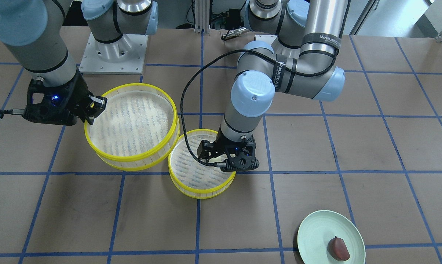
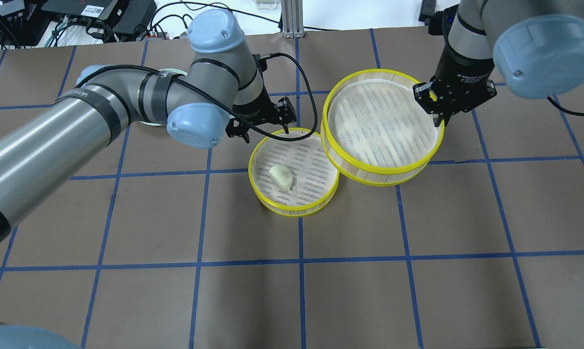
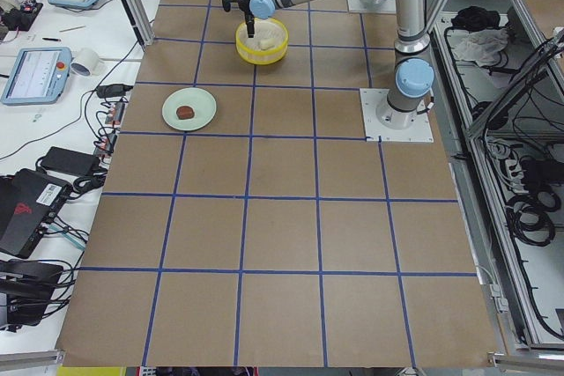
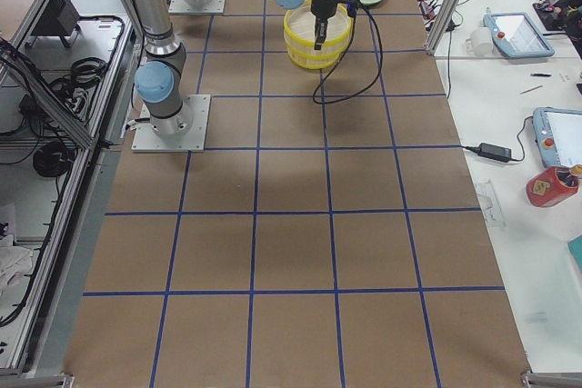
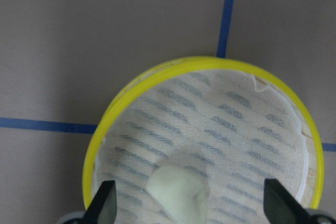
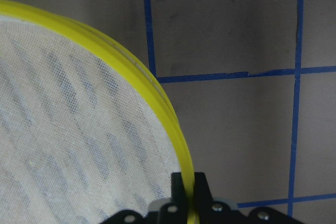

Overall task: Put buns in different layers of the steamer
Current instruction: 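Restack the top tier with the right gripper while the left returns to the plate, then grasp the dark red bun on the plate with the left gripper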

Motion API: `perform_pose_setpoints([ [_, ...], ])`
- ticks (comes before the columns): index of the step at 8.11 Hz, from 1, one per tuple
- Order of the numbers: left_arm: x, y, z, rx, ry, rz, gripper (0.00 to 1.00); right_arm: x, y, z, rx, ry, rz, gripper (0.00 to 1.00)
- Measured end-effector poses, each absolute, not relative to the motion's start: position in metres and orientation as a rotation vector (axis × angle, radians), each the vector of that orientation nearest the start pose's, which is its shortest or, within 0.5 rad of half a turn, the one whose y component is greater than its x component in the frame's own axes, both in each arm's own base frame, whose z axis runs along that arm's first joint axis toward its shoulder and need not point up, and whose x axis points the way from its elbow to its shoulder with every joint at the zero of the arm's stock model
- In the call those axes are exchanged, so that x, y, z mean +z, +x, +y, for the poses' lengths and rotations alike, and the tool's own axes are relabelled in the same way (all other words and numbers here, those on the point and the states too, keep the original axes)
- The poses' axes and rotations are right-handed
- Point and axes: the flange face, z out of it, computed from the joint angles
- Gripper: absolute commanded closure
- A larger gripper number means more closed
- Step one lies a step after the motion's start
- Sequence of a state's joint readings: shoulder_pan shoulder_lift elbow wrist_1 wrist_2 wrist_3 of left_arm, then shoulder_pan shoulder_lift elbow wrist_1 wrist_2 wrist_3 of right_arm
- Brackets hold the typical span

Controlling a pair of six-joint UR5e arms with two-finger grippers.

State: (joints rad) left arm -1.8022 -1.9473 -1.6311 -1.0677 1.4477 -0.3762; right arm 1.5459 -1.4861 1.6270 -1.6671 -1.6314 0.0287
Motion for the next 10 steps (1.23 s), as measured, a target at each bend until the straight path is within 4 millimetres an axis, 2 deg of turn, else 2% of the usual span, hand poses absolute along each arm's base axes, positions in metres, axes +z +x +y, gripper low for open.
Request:
perform_pose_setpoints([
  [2, 0.327, -0.23, -0.6, -0.134, -0.197, 3.268, 0.0, 0.421, 0.126, -0.528, 0.065, 0.099, 3.201, 1.0],
  [3, 0.332, -0.2, -0.613, -0.169, -0.165, 3.257, 0.0, 0.414, 0.14, -0.532, 0.049, 0.109, 3.201, 1.0],
  [5, 0.333, -0.136, -0.635, -0.223, -0.09, 3.232, 0.0, 0.392, 0.185, -0.542, 0.026, 0.127, 3.202, 1.0],
  [6, 0.326, -0.107, -0.644, -0.243, -0.057, 3.223, 0.0, 0.377, 0.21, -0.546, 0.021, 0.131, 3.203, 1.0],
  [8, 0.308, -0.062, -0.662, -0.306, -0.051, 3.203, 0.0, 0.341, 0.258, -0.548, 0.039, 0.128, 3.209, 1.0],
  [10, 0.283, -0.025, -0.679, -0.369, -0.11, 3.183, 0.04, 0.317, 0.281, -0.547, 0.068, 0.127, 3.216, 1.0],
])
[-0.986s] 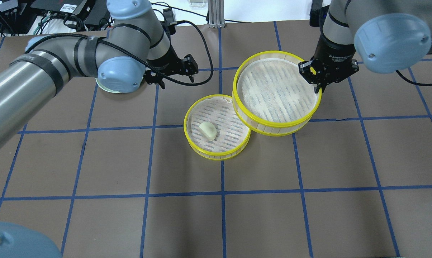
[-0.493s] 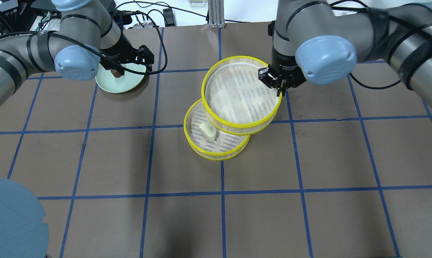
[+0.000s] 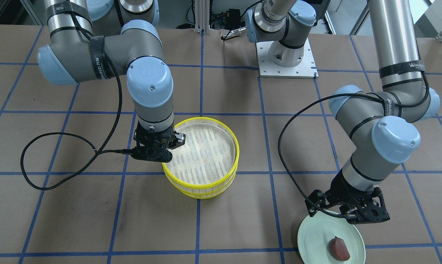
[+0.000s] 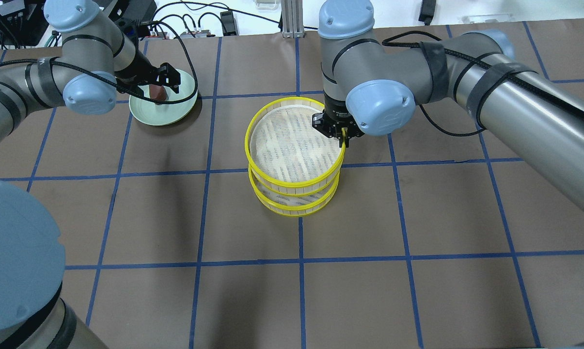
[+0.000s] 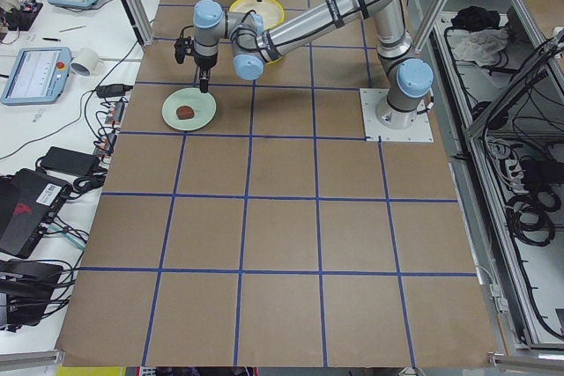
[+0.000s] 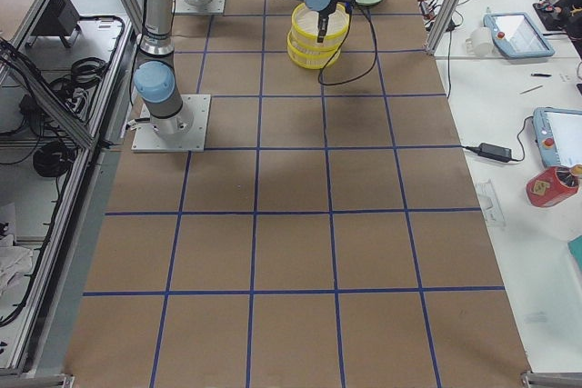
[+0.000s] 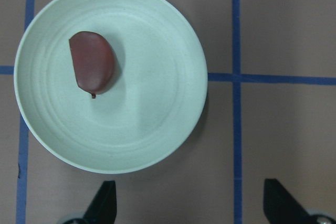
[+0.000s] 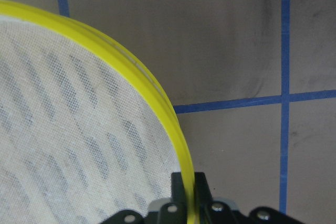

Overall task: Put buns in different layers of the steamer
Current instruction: 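Grasp the dark red bun on the plate with the left gripper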

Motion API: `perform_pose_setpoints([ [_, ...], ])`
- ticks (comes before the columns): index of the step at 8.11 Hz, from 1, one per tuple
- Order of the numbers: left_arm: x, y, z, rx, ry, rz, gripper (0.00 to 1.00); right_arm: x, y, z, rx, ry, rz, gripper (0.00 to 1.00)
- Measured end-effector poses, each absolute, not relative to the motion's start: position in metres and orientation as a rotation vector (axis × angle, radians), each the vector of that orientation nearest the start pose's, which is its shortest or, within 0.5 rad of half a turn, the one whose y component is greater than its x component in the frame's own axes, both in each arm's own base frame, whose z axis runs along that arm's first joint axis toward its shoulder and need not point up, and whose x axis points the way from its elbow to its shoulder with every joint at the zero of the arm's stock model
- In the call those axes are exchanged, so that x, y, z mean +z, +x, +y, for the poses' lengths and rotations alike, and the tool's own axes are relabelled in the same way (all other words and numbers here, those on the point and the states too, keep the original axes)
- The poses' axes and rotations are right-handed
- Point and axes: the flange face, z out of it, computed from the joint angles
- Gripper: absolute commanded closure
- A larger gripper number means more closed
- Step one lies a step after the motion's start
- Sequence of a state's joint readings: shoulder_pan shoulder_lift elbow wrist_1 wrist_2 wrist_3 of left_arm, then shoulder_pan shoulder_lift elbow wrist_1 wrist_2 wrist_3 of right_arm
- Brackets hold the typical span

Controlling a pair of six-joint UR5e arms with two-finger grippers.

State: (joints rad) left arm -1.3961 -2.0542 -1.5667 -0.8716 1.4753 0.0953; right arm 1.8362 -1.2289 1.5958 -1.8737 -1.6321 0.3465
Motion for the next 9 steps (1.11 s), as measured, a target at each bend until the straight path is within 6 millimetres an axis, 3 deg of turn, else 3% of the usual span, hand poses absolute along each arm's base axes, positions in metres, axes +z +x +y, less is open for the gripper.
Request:
perform_pose_setpoints([
  [3, 0.239, 0.007, -0.699, -0.414, -0.151, 3.169, 0.04, 0.299, 0.288, -0.543, 0.122, 0.11, 3.225, 1.0],
  [5, 0.222, 0.021, -0.714, -0.419, -0.173, 3.165, 0.07, 0.291, 0.291, -0.543, 0.136, 0.106, 3.228, 1.0],
  [8, 0.207, 0.026, -0.729, -0.428, -0.182, 3.179, 0.09, 0.285, 0.295, -0.543, 0.15, 0.096, 3.232, 1.0],
  [9, 0.199, 0.027, -0.733, -0.443, -0.181, 3.183, 0.21, 0.285, 0.295, -0.542, 0.153, 0.094, 3.233, 1.0],
])
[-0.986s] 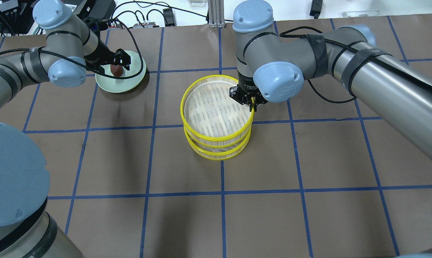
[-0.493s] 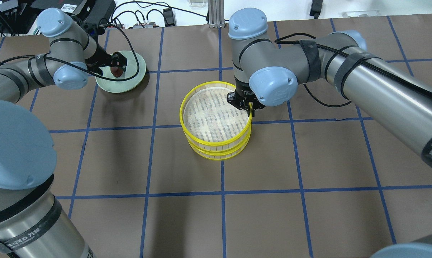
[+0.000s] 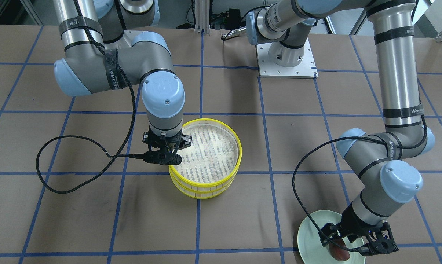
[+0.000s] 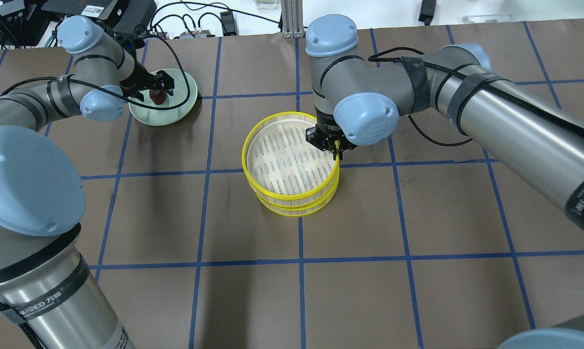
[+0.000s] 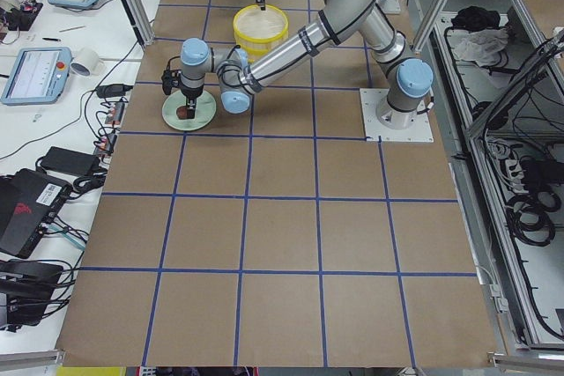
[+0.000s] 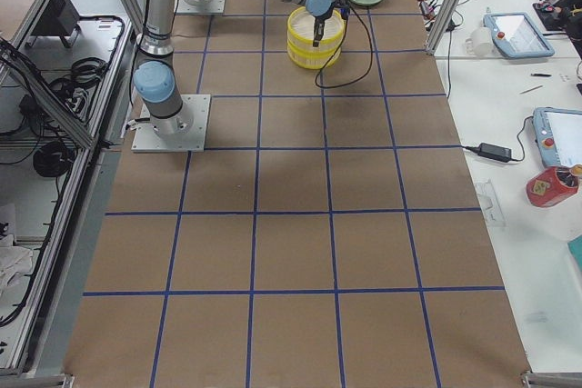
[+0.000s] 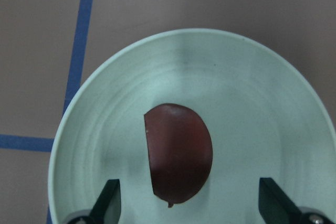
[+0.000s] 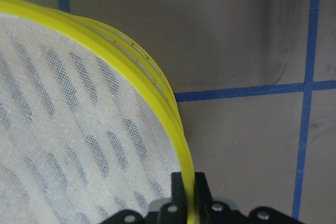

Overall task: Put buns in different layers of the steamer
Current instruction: 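Grasp the dark red bun on the plate with the left gripper, then lift the red bun with the left gripper while the right releases the steamer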

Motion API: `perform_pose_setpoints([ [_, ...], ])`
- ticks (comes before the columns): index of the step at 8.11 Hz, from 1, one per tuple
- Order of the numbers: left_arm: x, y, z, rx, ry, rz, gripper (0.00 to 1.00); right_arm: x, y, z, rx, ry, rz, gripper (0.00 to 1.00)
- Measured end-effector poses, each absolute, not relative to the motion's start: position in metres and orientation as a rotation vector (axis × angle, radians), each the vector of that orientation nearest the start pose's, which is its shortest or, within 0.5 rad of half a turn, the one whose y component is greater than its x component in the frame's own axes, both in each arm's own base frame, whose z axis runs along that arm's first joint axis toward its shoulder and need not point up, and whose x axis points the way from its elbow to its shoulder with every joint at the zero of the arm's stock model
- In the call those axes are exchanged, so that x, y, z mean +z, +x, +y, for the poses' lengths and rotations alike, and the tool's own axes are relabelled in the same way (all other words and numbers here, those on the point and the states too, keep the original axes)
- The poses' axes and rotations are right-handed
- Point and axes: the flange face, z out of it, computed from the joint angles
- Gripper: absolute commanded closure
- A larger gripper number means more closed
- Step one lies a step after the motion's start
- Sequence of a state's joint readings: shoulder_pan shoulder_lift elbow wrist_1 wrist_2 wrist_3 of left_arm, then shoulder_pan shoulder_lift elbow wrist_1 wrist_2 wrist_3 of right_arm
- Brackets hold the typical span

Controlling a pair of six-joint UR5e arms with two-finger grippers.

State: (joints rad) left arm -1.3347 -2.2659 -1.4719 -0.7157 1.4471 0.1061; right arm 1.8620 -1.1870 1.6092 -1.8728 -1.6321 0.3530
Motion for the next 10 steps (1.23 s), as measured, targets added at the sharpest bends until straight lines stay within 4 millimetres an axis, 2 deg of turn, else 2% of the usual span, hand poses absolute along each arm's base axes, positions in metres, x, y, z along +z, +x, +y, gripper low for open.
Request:
perform_pose_setpoints([
  [1, 0.189, 0.027, -0.735, -0.451, -0.181, 3.185, 0.48, 0.285, 0.295, -0.541, 0.159, 0.092, 3.234, 1.0],
  [2, 0.183, 0.027, -0.737, -0.454, -0.18, 3.186, 0.97, 0.285, 0.295, -0.541, 0.164, 0.089, 3.234, 1.0],
  [3, 0.18, 0.027, -0.738, -0.455, -0.179, 3.186, 1.0, 0.286, 0.295, -0.54, 0.164, 0.085, 3.234, 1.0],
  [7, 0.183, 0.024, -0.738, -0.469, -0.16, 3.213, 1.0, 0.285, 0.294, -0.539, 0.174, 0.074, 3.237, 1.0],
  [8, 0.191, 0.022, -0.736, -0.483, -0.135, 3.224, 1.0, 0.284, 0.294, -0.538, 0.177, 0.073, 3.237, 0.85],
  [9, 0.202, 0.019, -0.733, -0.499, -0.116, 3.234, 1.0, 0.283, 0.294, -0.538, 0.179, 0.073, 3.238, 0.45],
  [10, 0.215, 0.015, -0.726, -0.498, -0.105, 3.246, 1.0, 0.283, 0.294, -0.538, 0.18, 0.072, 3.241, 0.23],
])
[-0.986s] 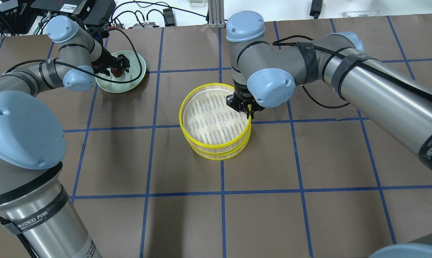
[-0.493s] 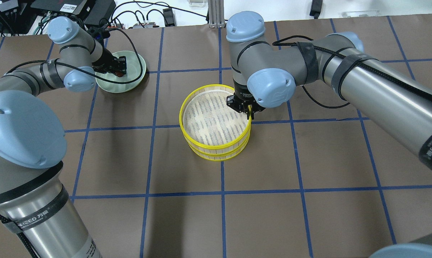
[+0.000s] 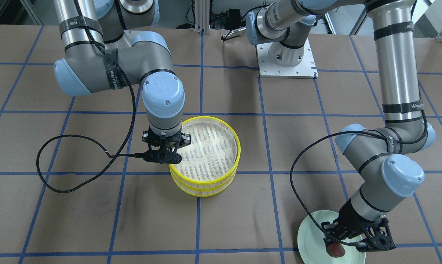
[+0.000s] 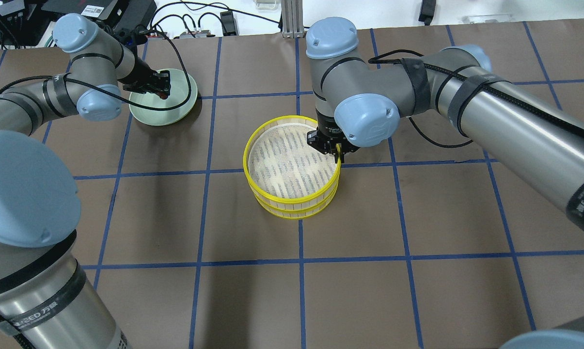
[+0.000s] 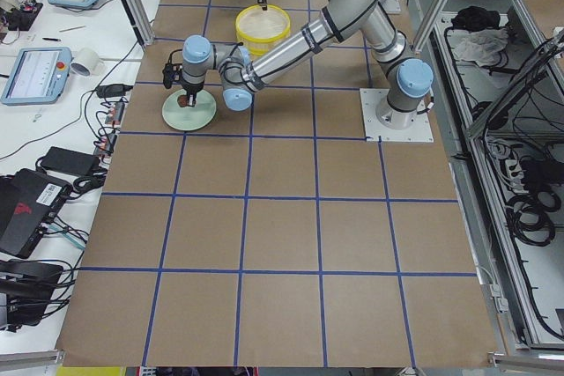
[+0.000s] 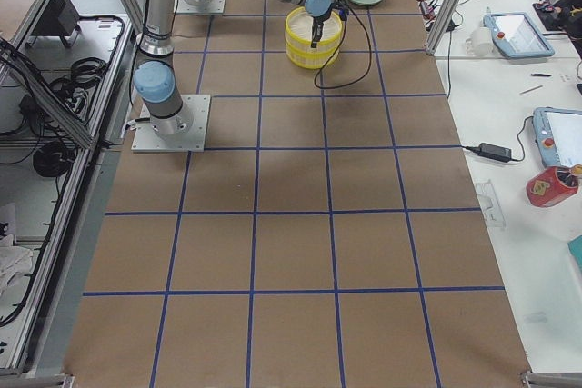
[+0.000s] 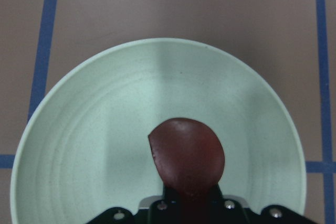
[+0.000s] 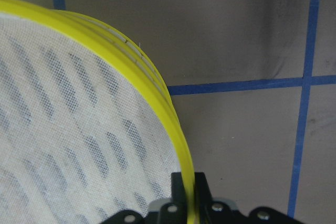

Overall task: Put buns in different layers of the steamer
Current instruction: 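Lift the red bun with the left gripper while the right releases the steamer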

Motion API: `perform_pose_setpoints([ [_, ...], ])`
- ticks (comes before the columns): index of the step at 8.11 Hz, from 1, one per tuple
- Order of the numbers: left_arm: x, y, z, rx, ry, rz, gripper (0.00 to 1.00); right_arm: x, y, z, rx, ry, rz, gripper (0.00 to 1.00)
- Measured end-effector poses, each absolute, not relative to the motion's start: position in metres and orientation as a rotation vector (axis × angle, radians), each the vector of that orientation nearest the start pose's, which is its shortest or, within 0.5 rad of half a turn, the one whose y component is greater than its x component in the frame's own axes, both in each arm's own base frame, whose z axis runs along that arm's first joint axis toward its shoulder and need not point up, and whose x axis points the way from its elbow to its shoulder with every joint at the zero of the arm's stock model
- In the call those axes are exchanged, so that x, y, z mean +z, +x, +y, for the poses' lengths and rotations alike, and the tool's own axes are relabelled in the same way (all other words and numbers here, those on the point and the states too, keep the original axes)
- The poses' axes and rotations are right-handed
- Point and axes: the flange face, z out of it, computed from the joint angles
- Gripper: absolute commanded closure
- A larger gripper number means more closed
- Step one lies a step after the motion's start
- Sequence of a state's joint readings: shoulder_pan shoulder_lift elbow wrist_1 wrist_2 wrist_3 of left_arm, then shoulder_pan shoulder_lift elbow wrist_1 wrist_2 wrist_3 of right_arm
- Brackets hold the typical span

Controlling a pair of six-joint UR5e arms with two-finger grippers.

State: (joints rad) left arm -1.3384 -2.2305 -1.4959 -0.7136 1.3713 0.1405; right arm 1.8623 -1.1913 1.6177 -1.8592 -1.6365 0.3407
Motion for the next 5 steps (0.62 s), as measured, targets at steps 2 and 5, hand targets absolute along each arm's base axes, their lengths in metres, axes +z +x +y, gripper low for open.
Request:
perform_pose_setpoints([
  [2, 0.244, -0.004, -0.708, -0.5, -0.096, 3.288, 1.0, 0.282, 0.293, -0.538, 0.181, 0.076, 3.246, 0.0],
  [5, 0.296, -0.071, -0.68, -0.468, -0.126, 3.335, 1.0, 0.283, 0.294, -0.537, 0.176, 0.087, 3.243, 0.0],
])
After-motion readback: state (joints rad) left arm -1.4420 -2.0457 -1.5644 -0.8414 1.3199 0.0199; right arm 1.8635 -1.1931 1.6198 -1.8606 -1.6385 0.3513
